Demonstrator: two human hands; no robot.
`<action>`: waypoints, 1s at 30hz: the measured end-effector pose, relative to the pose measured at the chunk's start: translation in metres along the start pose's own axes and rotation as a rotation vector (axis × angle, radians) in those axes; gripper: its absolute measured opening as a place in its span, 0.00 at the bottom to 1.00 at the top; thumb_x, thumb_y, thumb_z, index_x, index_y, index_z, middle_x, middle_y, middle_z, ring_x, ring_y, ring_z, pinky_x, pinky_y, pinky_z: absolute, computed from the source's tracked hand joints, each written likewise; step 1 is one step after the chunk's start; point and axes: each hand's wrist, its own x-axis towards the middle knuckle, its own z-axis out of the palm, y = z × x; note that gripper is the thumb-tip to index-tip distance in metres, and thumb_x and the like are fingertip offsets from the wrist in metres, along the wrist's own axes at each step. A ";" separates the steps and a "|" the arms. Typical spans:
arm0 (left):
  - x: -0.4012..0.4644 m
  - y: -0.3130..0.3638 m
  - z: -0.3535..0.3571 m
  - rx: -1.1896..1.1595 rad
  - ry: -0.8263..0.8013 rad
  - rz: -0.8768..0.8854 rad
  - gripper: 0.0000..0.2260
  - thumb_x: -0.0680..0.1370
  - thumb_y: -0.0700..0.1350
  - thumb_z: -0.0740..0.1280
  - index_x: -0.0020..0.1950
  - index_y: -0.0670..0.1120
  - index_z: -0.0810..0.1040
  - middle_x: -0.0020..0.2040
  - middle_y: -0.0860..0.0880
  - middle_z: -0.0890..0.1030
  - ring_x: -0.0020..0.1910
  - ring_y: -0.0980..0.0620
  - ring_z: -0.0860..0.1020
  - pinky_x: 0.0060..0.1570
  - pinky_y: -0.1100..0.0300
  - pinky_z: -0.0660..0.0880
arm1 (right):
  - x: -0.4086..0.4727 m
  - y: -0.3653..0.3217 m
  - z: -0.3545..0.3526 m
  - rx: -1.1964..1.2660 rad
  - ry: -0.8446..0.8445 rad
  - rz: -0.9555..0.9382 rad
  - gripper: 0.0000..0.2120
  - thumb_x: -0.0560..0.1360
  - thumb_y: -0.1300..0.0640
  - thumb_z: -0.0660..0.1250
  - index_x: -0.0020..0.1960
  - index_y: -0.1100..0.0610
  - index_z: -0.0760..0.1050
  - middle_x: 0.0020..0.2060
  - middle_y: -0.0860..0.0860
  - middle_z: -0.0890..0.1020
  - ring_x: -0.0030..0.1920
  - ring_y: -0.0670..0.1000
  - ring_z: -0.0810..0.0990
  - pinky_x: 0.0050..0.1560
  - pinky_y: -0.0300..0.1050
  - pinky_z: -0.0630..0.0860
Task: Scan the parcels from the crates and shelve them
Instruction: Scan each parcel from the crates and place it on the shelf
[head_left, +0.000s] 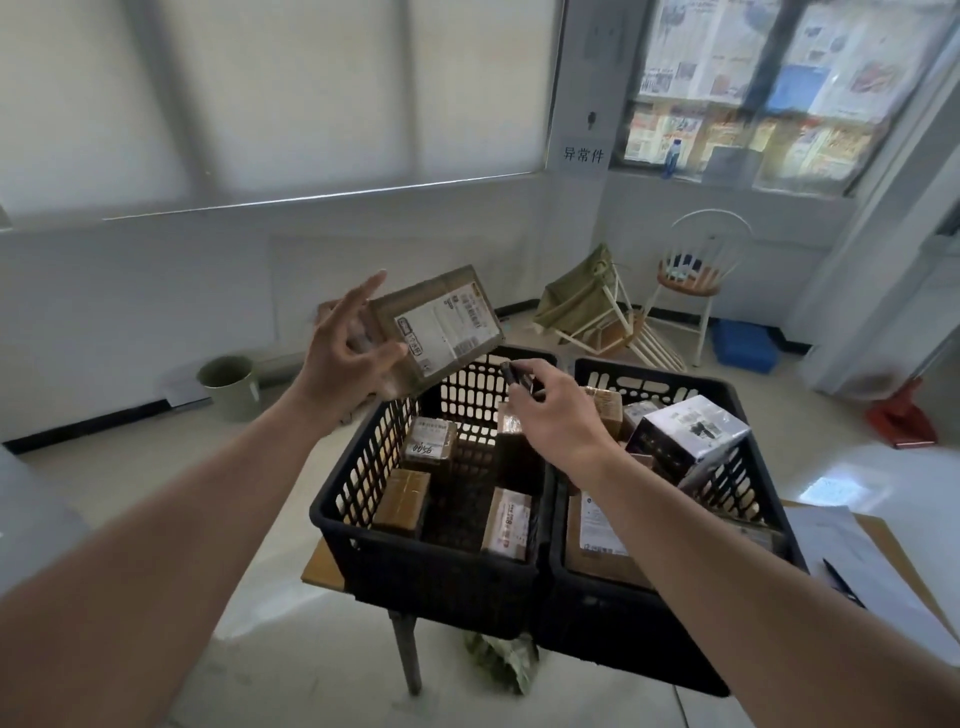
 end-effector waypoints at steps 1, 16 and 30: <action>-0.001 0.003 -0.004 -0.095 0.005 -0.043 0.33 0.79 0.34 0.72 0.77 0.62 0.71 0.63 0.52 0.68 0.60 0.49 0.76 0.45 0.54 0.85 | 0.001 -0.005 0.008 0.082 0.045 0.025 0.22 0.86 0.49 0.62 0.79 0.41 0.69 0.63 0.49 0.82 0.55 0.50 0.83 0.61 0.58 0.82; -0.024 0.008 -0.073 -0.358 -0.238 -0.188 0.45 0.69 0.39 0.81 0.80 0.65 0.66 0.72 0.39 0.74 0.67 0.39 0.79 0.58 0.45 0.83 | 0.014 -0.110 0.079 0.786 0.275 -0.046 0.21 0.89 0.49 0.55 0.76 0.27 0.67 0.71 0.40 0.71 0.56 0.47 0.78 0.55 0.48 0.82; -0.037 0.030 -0.104 -0.189 -0.083 -0.011 0.26 0.83 0.45 0.69 0.78 0.64 0.69 0.70 0.39 0.69 0.66 0.40 0.79 0.53 0.48 0.84 | 0.011 -0.129 0.108 0.621 0.223 -0.261 0.22 0.88 0.47 0.58 0.79 0.30 0.64 0.70 0.50 0.73 0.68 0.52 0.76 0.61 0.59 0.84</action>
